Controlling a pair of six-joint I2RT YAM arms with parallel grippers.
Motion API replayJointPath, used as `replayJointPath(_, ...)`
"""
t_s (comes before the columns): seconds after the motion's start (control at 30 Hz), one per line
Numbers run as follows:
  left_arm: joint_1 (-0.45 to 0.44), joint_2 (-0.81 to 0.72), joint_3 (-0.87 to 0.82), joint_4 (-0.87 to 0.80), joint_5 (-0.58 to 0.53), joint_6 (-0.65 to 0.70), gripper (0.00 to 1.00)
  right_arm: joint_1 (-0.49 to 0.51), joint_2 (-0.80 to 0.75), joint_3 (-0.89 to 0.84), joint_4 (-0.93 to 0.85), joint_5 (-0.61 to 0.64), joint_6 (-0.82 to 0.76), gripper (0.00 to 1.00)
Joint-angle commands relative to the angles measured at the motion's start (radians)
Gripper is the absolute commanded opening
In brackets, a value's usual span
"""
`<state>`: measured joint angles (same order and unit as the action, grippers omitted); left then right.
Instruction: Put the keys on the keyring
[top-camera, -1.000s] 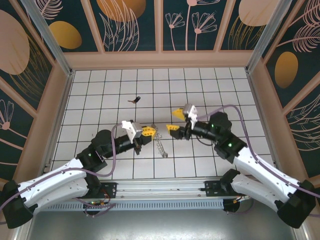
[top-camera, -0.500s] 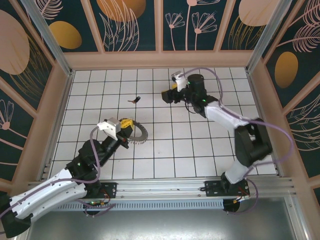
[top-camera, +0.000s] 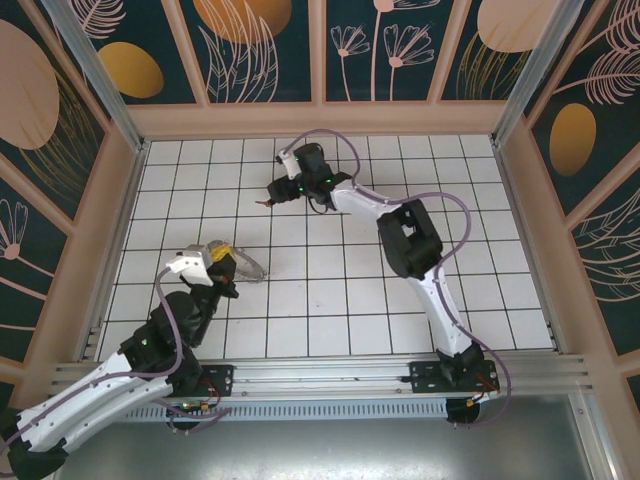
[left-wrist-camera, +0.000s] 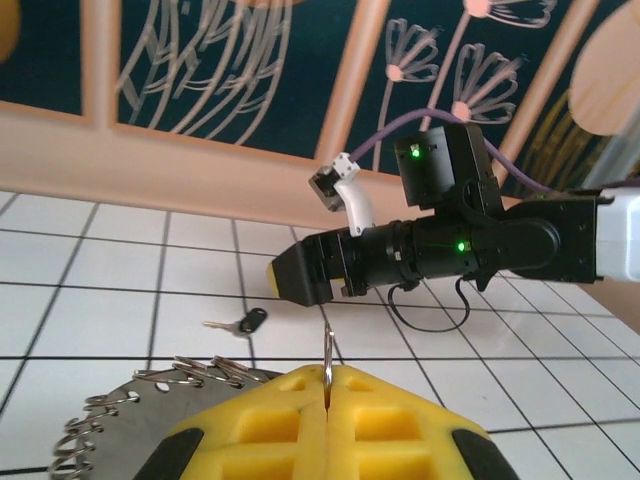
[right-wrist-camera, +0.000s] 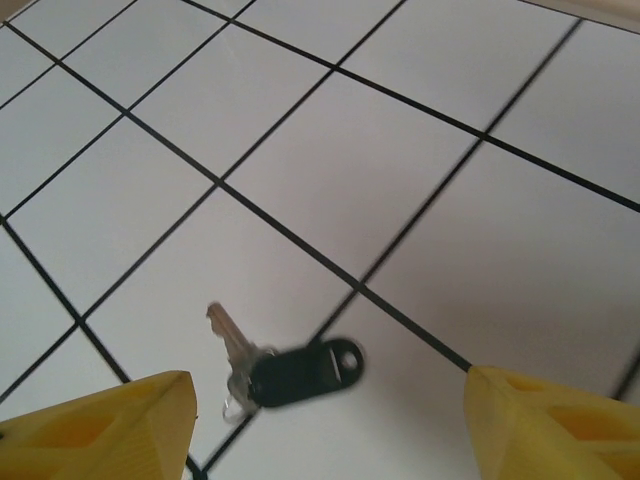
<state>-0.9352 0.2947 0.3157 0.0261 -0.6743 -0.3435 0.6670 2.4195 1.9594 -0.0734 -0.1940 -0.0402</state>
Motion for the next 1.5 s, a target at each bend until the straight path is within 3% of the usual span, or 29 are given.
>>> replayJointPath(0.0, -0.004, -0.051, -0.004, -0.022, -0.100, -0.043, 0.00, 0.020, 0.078, 0.120, -0.079, 0.065, 0.029, 0.71)
replayJointPath(0.4, -0.005, -0.076, -0.035, -0.025, -0.112, -0.048, 0.00, 0.076, 0.149, 0.171, -0.084, 0.169, 0.044, 0.61)
replayJointPath(1.27, -0.004, -0.098, -0.059, 0.005, -0.011, 0.023, 0.00, 0.108, 0.161, 0.146, -0.098, 0.191, 0.050, 0.38)
replayJointPath(1.47, -0.005, -0.098, -0.052, 0.005, -0.013, 0.044, 0.00, 0.107, 0.171, 0.153, -0.111, 0.196, 0.050, 0.38)
